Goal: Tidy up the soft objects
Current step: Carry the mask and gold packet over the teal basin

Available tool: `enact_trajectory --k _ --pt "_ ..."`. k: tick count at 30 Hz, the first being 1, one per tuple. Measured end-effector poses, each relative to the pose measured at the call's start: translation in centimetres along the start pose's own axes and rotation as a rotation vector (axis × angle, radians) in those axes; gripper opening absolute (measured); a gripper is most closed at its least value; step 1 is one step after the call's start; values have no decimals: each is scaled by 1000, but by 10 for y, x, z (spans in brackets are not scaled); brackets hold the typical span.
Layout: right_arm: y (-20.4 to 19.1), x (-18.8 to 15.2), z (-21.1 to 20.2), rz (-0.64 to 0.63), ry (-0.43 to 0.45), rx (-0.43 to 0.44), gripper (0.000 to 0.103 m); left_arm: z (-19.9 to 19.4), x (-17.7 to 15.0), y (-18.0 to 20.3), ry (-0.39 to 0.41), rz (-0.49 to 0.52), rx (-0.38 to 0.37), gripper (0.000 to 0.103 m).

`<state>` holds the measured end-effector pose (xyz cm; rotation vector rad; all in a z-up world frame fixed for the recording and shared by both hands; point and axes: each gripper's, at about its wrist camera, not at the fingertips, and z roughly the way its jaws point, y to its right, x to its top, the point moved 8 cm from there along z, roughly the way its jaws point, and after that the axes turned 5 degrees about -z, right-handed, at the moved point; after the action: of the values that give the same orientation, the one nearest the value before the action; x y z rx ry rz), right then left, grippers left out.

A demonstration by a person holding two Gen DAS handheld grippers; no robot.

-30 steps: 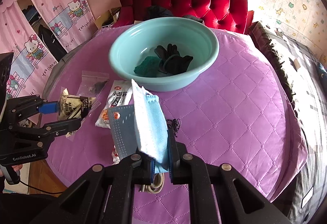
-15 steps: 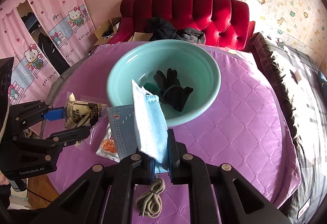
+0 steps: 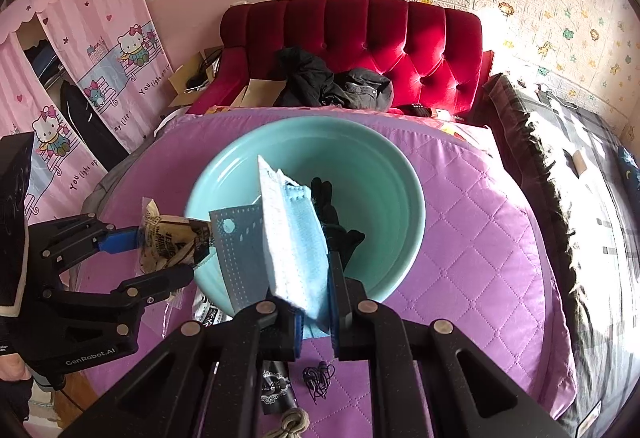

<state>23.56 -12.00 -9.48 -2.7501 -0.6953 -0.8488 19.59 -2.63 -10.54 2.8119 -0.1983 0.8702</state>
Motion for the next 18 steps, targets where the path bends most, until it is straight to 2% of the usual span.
enact_trajectory --k 18 --pt "24 44 74 70 -53 -18 9 68 31 -23 -51 16 26 51"
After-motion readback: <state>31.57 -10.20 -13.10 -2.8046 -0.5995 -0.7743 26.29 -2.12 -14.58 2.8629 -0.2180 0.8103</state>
